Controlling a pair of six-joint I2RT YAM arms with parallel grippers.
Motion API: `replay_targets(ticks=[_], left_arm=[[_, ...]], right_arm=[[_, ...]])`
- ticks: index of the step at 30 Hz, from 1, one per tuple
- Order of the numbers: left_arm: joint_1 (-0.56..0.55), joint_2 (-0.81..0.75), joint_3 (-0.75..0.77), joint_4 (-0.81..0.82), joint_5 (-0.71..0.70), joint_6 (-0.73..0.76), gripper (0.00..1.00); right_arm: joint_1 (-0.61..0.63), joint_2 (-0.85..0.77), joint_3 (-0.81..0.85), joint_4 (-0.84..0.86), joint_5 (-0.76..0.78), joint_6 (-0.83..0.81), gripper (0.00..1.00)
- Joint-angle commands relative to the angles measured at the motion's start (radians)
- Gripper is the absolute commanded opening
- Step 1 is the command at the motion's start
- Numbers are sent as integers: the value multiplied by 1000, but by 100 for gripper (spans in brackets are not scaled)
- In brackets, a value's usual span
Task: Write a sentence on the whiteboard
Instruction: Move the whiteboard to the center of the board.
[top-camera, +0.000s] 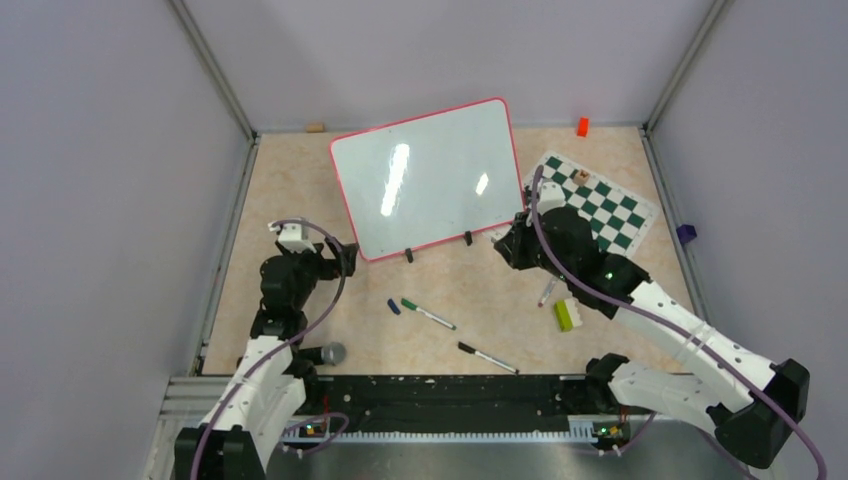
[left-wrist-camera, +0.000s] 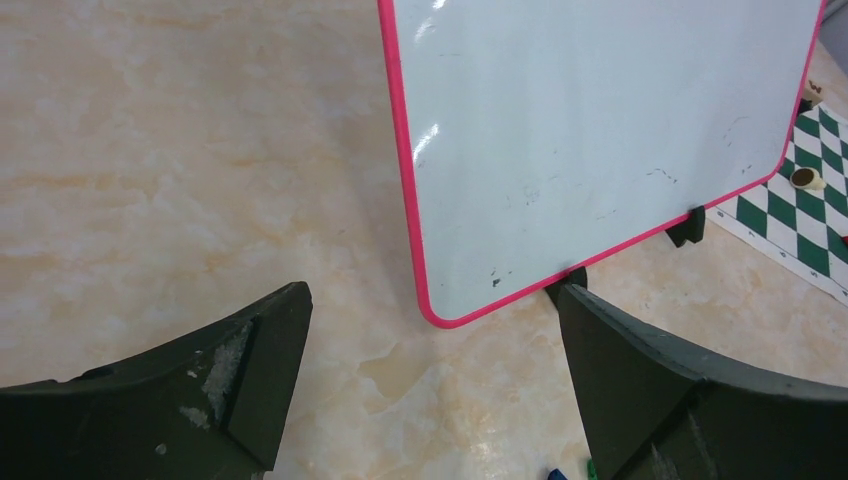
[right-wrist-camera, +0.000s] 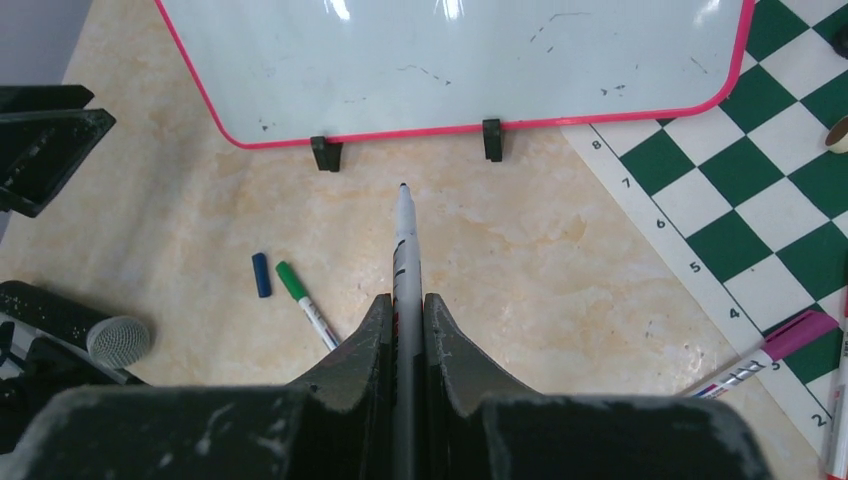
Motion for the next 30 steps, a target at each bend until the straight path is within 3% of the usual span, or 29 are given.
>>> replay_targets(ticks=[1, 9, 12, 19, 25, 30], left_arm=[[6, -2, -20, 36, -33, -3, 99], [7, 97, 20, 90, 24, 27, 99], [36, 145, 29, 178, 57, 9, 99], [256, 382, 75, 504, 340, -198, 99], [314, 544, 102, 713, 464, -289, 99], [319, 724, 242, 781, 670, -342, 99]], right_arm=[[-5, 3, 62, 39, 42, 9, 0], [-4, 29, 106, 41, 46, -29, 0], [-5, 54, 137, 42, 36, -45, 0], [-4, 98, 178, 48, 14, -65, 0], [-5, 111, 175, 65, -8, -67, 0], [-5, 125, 179, 73, -21, -70, 0]])
